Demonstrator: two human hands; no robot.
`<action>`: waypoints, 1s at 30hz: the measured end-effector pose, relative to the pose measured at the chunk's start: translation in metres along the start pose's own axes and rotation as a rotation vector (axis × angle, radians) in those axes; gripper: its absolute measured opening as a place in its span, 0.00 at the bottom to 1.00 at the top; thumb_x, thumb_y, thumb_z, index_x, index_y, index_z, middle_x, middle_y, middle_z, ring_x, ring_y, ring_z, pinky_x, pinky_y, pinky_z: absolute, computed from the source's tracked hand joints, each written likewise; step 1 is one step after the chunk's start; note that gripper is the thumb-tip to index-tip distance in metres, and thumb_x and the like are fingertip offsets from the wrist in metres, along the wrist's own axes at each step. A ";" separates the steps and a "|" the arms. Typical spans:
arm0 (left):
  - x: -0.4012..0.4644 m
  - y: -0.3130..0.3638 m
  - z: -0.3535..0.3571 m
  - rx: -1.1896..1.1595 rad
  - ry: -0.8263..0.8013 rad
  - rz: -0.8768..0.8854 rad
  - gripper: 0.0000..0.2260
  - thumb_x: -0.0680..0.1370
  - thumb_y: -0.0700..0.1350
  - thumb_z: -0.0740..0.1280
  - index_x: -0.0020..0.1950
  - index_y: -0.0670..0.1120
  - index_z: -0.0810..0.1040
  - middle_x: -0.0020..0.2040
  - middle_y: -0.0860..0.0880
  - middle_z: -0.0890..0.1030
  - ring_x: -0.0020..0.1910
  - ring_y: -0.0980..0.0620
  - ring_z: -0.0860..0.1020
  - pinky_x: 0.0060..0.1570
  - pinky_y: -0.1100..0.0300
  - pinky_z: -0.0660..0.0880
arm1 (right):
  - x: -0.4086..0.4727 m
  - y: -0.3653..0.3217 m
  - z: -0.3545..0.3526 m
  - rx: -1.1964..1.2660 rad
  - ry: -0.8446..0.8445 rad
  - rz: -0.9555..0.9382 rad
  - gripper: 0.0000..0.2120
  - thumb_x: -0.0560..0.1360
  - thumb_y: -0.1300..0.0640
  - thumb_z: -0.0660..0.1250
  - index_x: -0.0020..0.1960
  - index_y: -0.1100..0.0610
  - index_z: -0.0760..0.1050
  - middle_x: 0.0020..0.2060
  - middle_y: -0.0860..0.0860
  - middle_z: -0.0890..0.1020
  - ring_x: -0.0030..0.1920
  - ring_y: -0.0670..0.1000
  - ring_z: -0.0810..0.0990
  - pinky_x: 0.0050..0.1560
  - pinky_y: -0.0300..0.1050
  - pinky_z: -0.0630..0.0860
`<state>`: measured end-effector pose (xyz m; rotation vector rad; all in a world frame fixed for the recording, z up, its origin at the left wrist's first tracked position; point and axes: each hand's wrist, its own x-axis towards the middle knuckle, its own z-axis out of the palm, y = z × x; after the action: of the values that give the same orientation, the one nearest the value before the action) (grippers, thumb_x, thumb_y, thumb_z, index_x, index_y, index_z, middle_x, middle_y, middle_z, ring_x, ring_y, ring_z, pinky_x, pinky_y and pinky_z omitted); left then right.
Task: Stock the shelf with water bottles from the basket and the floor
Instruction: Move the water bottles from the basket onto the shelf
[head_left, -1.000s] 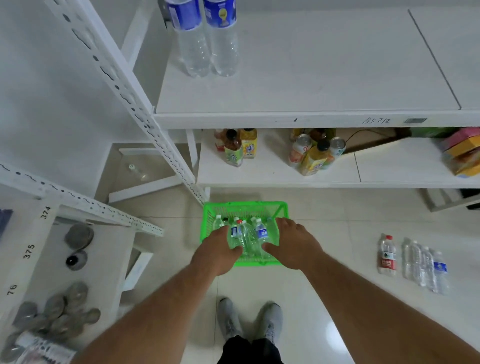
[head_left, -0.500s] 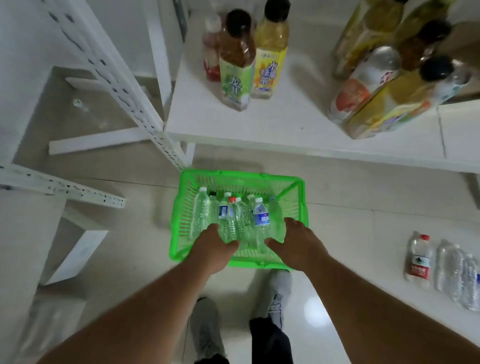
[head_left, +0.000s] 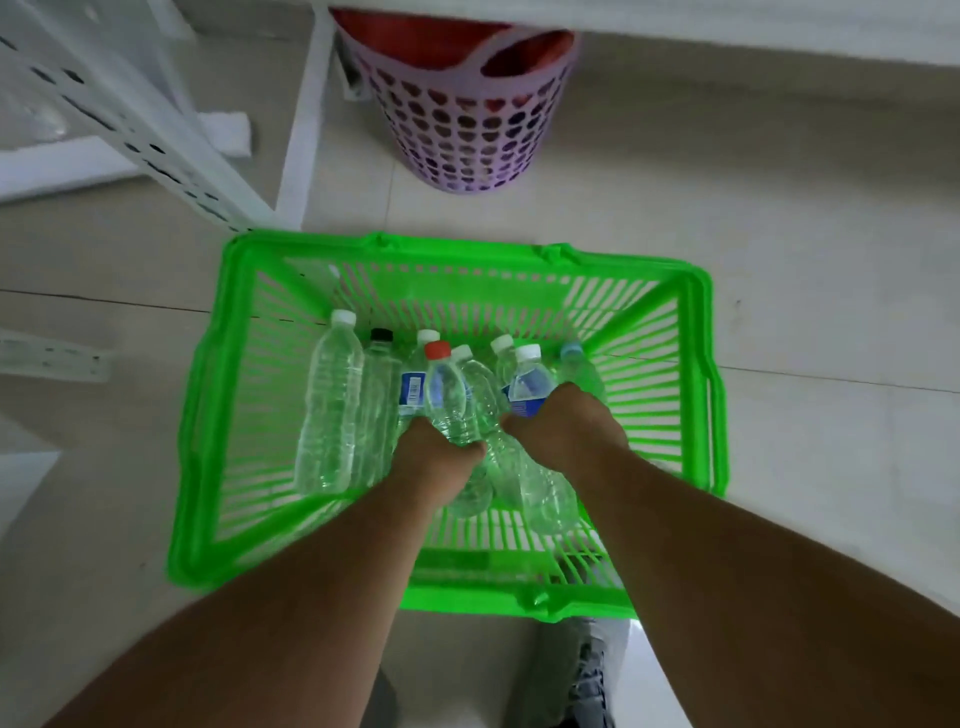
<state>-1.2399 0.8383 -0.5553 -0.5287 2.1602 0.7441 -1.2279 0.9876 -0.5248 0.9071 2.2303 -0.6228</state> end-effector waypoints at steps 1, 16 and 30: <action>0.006 -0.001 0.005 -0.008 0.020 -0.022 0.26 0.70 0.53 0.77 0.62 0.44 0.74 0.50 0.49 0.80 0.32 0.58 0.76 0.18 0.71 0.65 | 0.005 0.000 0.005 -0.012 -0.002 0.015 0.34 0.68 0.33 0.70 0.63 0.56 0.74 0.59 0.56 0.80 0.58 0.58 0.80 0.53 0.47 0.75; 0.010 -0.004 0.017 -0.187 0.165 0.111 0.29 0.66 0.47 0.79 0.63 0.48 0.70 0.45 0.55 0.79 0.48 0.47 0.81 0.41 0.63 0.72 | -0.002 0.002 0.026 0.191 0.045 0.005 0.26 0.67 0.43 0.75 0.57 0.54 0.68 0.51 0.53 0.82 0.53 0.58 0.82 0.46 0.46 0.74; -0.238 0.049 -0.226 -0.319 0.095 0.397 0.15 0.63 0.50 0.78 0.45 0.58 0.77 0.41 0.57 0.84 0.41 0.58 0.83 0.45 0.57 0.79 | -0.236 -0.080 -0.213 0.526 0.243 -0.317 0.19 0.67 0.34 0.71 0.50 0.45 0.75 0.39 0.37 0.80 0.39 0.37 0.79 0.35 0.31 0.69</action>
<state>-1.2434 0.7561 -0.2338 -0.2975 2.2758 1.3186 -1.2373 0.9665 -0.1978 0.9161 2.5000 -1.3554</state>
